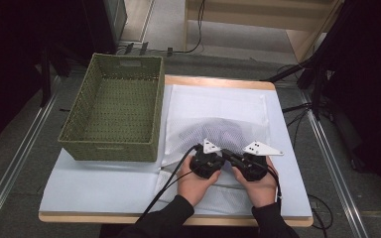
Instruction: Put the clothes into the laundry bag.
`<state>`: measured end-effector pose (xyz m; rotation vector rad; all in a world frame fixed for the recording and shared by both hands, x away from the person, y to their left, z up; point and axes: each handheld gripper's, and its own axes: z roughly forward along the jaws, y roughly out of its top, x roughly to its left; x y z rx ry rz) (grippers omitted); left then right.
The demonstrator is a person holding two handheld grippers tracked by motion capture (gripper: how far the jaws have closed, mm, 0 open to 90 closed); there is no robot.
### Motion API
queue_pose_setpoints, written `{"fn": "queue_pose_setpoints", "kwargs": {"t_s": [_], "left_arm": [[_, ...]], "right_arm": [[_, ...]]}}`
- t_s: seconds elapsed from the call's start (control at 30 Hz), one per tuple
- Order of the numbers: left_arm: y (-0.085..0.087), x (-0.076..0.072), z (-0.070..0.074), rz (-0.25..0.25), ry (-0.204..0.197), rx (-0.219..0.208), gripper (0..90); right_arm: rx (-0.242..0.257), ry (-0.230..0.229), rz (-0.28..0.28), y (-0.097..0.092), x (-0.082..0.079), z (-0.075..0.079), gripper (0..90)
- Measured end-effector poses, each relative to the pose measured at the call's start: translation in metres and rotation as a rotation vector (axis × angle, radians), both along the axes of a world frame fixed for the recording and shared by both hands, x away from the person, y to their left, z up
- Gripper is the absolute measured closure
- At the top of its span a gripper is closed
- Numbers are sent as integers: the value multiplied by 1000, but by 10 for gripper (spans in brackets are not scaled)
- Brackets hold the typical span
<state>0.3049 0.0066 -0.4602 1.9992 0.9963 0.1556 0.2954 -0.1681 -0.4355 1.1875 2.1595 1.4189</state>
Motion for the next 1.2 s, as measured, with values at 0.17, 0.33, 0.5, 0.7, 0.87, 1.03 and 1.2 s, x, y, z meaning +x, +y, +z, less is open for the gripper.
{"fn": "queue_pose_setpoints", "kwargs": {"t_s": [0.17, 0.33, 0.5, 0.7, 0.87, 1.03, 1.2], "left_arm": [[40, -22, 14, -29, -14, -53, 813], [94, -43, 26, -4, -65, -71, 785], [132, -57, 24, 48, -75, -78, 768], [165, -66, 19, 109, -91, -64, 746], [185, -75, 11, 144, -78, -58, 721], [199, -77, 6, 175, -57, -42, 654], [201, -74, -4, 175, 4, -29, 555]], "right_arm": [[-4, -12, 16, 0, -5, 3, 900], [-15, -24, 33, 1, -11, 3, 900], [-32, -15, 48, -2, -19, -2, 900], [-44, 37, 48, -12, -31, -18, 874], [8, 58, 38, -32, -51, -21, 708], [59, 29, -30, -54, -63, -21, 595], [72, -27, -81, -57, -65, -16, 516]]}}
